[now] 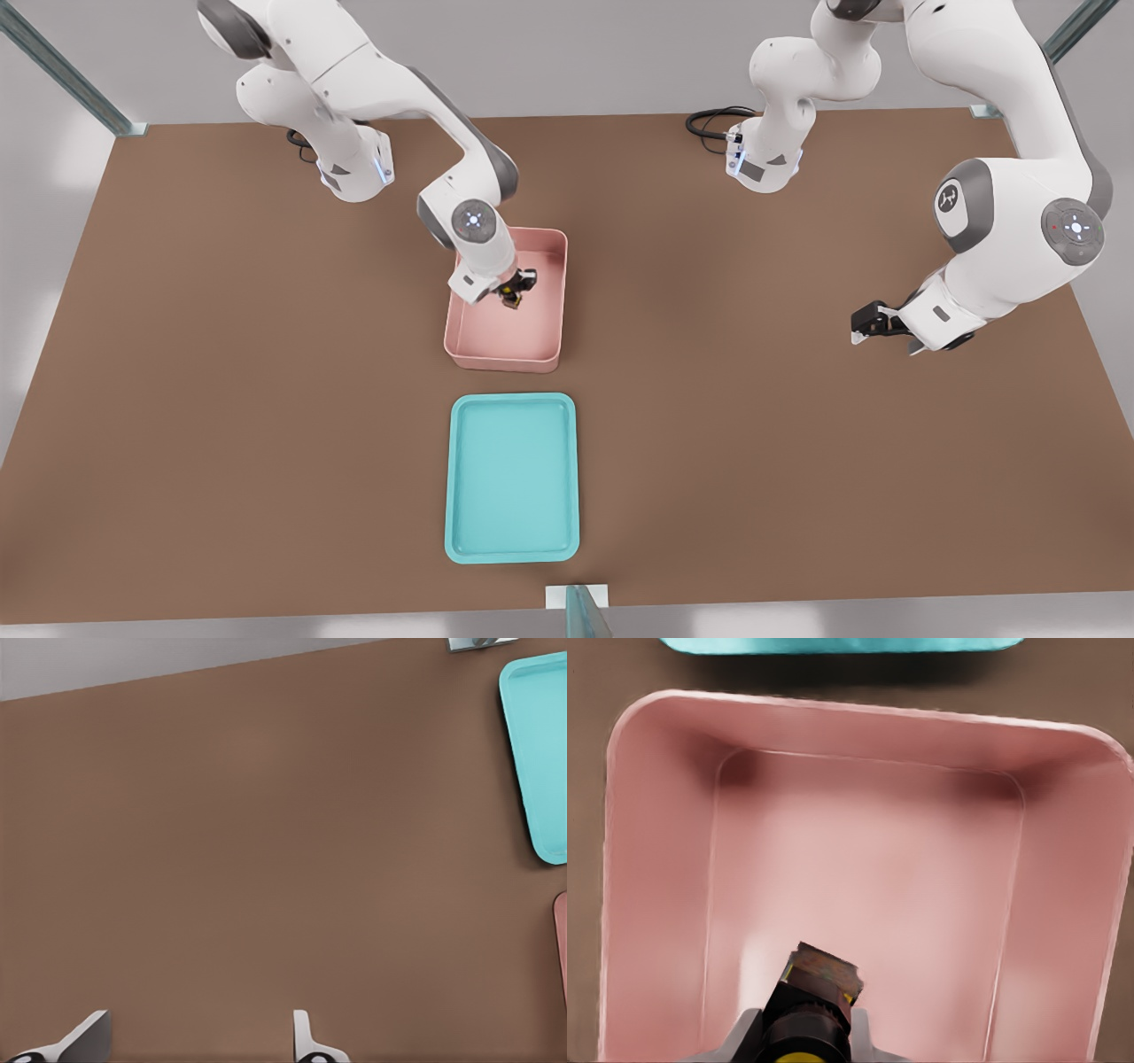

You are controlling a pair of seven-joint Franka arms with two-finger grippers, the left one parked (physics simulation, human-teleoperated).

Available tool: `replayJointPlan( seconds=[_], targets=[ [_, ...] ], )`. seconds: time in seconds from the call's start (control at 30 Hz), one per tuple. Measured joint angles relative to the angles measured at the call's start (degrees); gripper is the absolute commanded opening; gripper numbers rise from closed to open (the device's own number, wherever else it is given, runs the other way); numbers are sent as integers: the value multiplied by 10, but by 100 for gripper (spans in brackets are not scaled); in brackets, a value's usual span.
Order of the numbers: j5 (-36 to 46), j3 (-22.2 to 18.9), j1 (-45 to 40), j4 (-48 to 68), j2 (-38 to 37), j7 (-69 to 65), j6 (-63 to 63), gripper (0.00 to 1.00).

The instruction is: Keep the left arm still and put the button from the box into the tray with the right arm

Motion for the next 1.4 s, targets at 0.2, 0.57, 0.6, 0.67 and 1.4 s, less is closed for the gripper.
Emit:
replayJointPlan(
  seconds=[0.2, 0.57, 0.6, 0.67, 1.4],
  targets=[
    [0, -29, -17, 184, 63, -12, -99, 46],
    [-2, -29, -30, 616, 356, -47, -223, 46],
    [-3, -30, -30, 641, 375, -52, -226, 46],
    [-3, -32, -36, 673, 396, -62, -231, 46],
    [-57, -42, -354, 233, -98, -195, -465, 100]
  ],
)
